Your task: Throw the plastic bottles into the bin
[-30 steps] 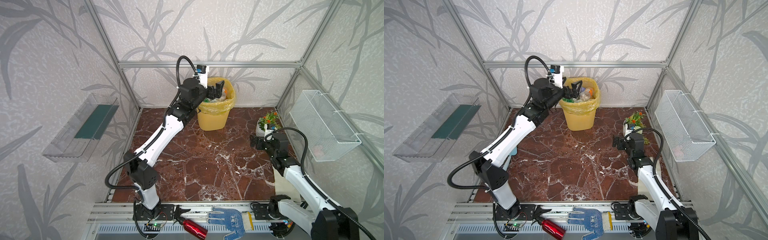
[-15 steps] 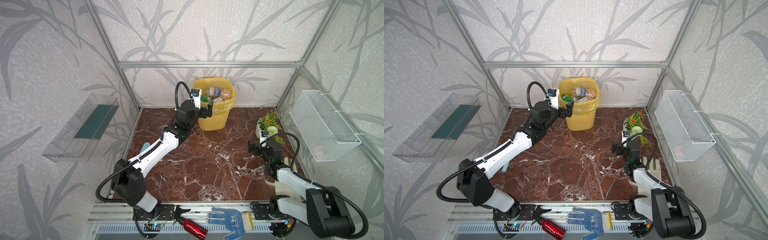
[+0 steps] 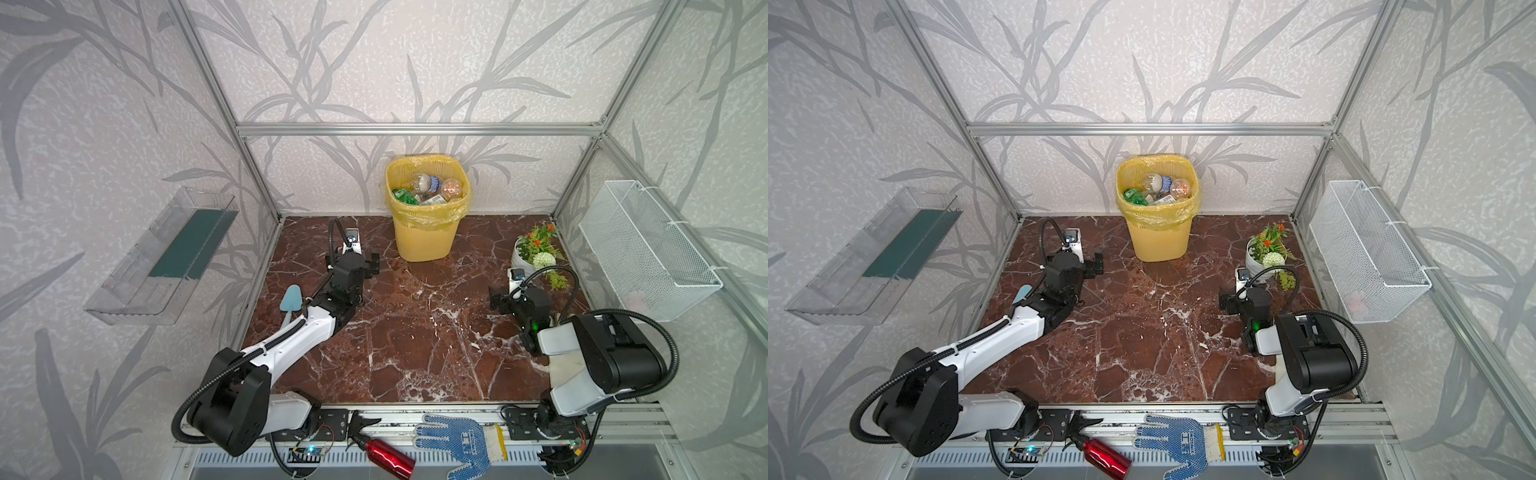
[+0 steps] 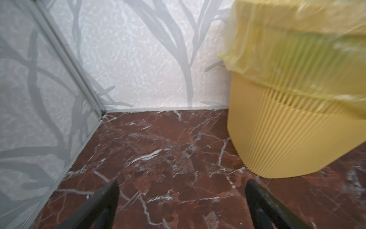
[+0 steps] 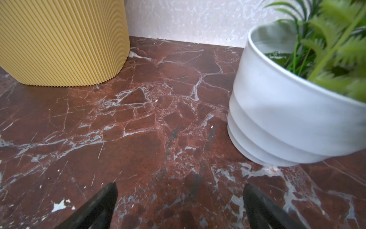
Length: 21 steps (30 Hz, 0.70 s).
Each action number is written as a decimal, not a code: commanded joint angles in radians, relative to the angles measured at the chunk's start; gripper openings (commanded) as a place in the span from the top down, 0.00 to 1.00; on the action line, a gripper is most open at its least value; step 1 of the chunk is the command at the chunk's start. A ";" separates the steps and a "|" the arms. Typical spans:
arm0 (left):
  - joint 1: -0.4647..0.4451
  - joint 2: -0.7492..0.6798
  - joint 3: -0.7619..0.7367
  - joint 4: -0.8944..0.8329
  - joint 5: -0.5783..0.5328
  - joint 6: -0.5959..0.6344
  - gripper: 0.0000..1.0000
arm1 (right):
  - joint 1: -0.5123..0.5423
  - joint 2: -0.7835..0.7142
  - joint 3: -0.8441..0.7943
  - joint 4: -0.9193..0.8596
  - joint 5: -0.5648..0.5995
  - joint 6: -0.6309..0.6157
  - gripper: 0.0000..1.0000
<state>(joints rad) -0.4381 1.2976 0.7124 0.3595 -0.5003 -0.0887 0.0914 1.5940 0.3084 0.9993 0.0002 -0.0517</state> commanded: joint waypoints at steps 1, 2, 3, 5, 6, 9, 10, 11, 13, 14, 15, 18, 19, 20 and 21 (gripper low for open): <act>0.025 -0.019 -0.062 0.060 -0.099 -0.032 0.01 | -0.002 -0.004 0.046 0.028 0.016 -0.006 0.01; 0.031 -0.015 -0.079 0.064 -0.113 -0.031 0.01 | -0.002 -0.011 0.059 -0.012 0.015 -0.004 0.01; 0.036 -0.013 -0.091 0.069 -0.127 -0.029 0.01 | -0.002 -0.007 0.063 -0.011 0.010 -0.010 0.01; 0.045 -0.006 -0.116 0.080 -0.167 -0.018 0.01 | -0.002 -0.007 0.063 -0.013 0.008 -0.010 0.01; 0.048 -0.004 -0.126 0.087 -0.184 -0.011 0.01 | -0.002 -0.006 0.061 -0.009 0.008 -0.010 0.01; 0.061 -0.003 -0.163 0.125 -0.236 0.014 0.01 | -0.002 -0.008 0.063 -0.012 0.009 -0.011 0.01; 0.065 0.000 -0.178 0.146 -0.252 0.026 0.01 | -0.001 -0.006 0.063 -0.011 0.008 -0.010 0.01; 0.072 0.004 -0.195 0.181 -0.264 0.041 0.01 | -0.002 -0.007 0.063 -0.011 0.009 -0.010 0.01; 0.079 -0.001 -0.206 0.197 -0.281 0.066 0.01 | -0.002 -0.007 0.063 -0.011 0.009 -0.011 0.01; 0.088 -0.003 -0.215 0.218 -0.271 0.085 0.01 | -0.002 -0.006 0.063 -0.011 0.008 -0.011 0.01; 0.096 0.003 -0.226 0.243 -0.274 0.092 0.01 | -0.002 -0.007 0.063 -0.010 0.009 -0.011 0.01; 0.126 0.028 -0.263 0.305 -0.287 0.093 0.01 | -0.003 -0.006 0.063 -0.011 0.009 -0.011 0.01; 0.140 0.038 -0.278 0.325 -0.283 0.085 0.01 | -0.002 -0.007 0.063 -0.011 0.009 -0.011 0.01; 0.154 0.045 -0.296 0.350 -0.273 0.084 0.01 | -0.002 -0.007 0.063 -0.011 0.009 -0.011 0.01; 0.165 0.055 -0.306 0.376 -0.264 0.085 0.01 | -0.002 -0.006 0.063 -0.011 0.009 -0.011 0.01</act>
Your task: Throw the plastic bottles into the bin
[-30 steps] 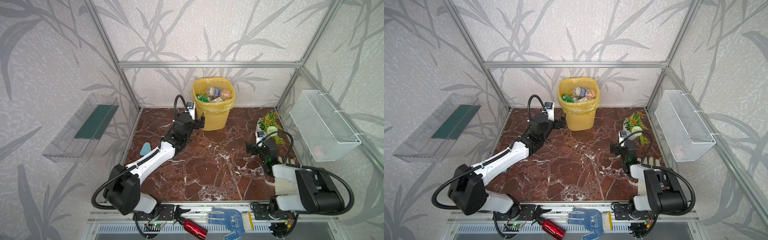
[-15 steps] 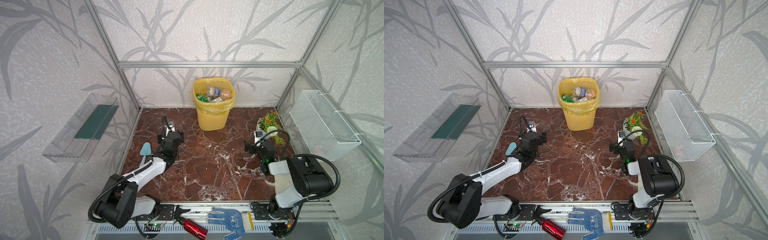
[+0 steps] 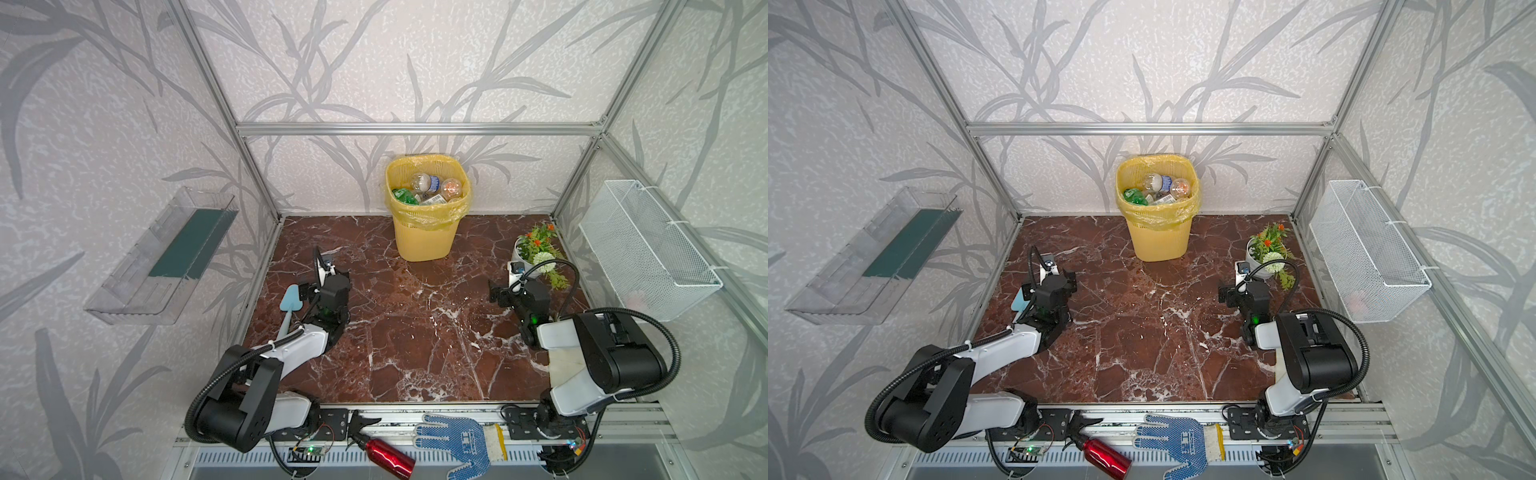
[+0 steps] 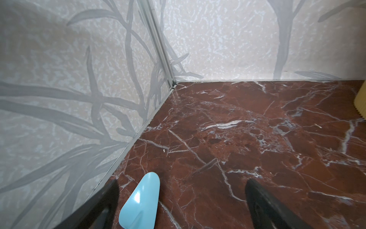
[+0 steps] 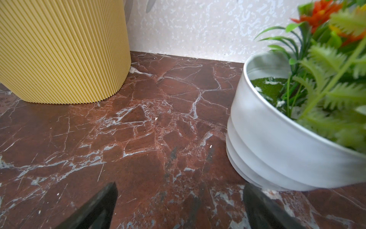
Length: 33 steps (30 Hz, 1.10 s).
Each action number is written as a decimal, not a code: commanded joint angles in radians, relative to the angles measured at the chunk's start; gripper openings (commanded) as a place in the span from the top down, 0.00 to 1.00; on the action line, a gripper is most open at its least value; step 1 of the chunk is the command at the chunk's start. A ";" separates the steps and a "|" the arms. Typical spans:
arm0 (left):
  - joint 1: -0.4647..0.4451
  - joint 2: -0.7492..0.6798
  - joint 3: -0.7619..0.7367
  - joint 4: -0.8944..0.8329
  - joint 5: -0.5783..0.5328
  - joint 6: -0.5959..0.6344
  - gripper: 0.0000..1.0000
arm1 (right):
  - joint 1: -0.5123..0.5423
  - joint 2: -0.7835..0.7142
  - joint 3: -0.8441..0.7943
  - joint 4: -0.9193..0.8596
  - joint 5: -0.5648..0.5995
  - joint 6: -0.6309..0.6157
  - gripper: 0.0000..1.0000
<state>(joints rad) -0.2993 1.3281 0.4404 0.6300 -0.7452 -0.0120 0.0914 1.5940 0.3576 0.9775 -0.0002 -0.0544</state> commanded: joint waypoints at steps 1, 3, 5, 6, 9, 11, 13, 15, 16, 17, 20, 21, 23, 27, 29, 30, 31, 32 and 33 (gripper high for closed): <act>0.039 0.033 -0.051 0.141 -0.006 0.011 0.01 | -0.002 -0.007 0.014 0.010 0.009 -0.009 0.01; 0.067 0.050 -0.081 0.205 0.038 0.014 0.01 | -0.002 -0.007 0.014 0.010 0.010 -0.008 0.01; 0.104 0.075 -0.108 0.274 0.096 0.011 0.01 | -0.002 -0.006 0.014 0.011 0.010 -0.009 0.01; 0.113 0.081 -0.113 0.290 0.106 0.016 0.01 | -0.002 -0.007 0.014 0.011 0.010 -0.008 0.01; 0.144 0.087 -0.114 0.299 0.178 0.019 0.01 | -0.002 -0.006 0.014 0.010 0.010 -0.008 0.01; 0.164 0.119 -0.123 0.345 0.215 0.013 0.01 | -0.002 -0.007 0.014 0.011 0.011 -0.008 0.01; 0.186 0.186 -0.148 0.467 0.228 -0.002 0.01 | -0.002 -0.006 0.014 0.010 0.011 -0.008 0.01; 0.199 0.215 -0.170 0.541 0.282 0.014 0.01 | -0.002 -0.007 0.014 0.010 0.011 -0.008 0.01; 0.201 0.208 -0.169 0.504 0.300 -0.001 0.01 | -0.002 -0.008 0.014 0.010 0.011 -0.008 0.01; 0.210 0.218 -0.161 0.499 0.303 -0.008 0.01 | -0.002 -0.006 0.013 0.011 0.010 -0.008 0.01; 0.241 0.267 -0.129 0.494 0.335 -0.016 0.01 | -0.002 -0.006 0.014 0.011 0.010 -0.008 0.01; 0.243 0.244 -0.116 0.427 0.346 -0.033 0.01 | -0.002 -0.006 0.014 0.011 0.011 -0.009 0.01; 0.263 0.239 -0.088 0.360 0.374 -0.050 0.01 | -0.002 -0.006 0.014 0.010 0.011 -0.008 0.01; 0.284 0.241 -0.078 0.344 0.400 -0.068 0.01 | -0.002 -0.007 0.014 0.010 0.011 -0.008 0.01; 0.284 0.247 -0.081 0.366 0.399 -0.059 0.01 | -0.002 -0.006 0.014 0.011 0.010 -0.008 0.01; 0.284 0.245 -0.079 0.358 0.400 -0.061 0.01 | -0.002 -0.006 0.014 0.011 0.011 -0.008 0.01; 0.284 0.244 -0.079 0.358 0.400 -0.061 0.01 | -0.002 -0.007 0.014 0.010 0.010 -0.009 0.01; 0.284 0.244 -0.080 0.359 0.398 -0.062 0.02 | -0.002 -0.006 0.014 0.010 0.010 -0.008 0.01; 0.284 0.246 -0.079 0.359 0.398 -0.061 0.02 | -0.002 -0.007 0.014 0.010 0.011 -0.009 0.01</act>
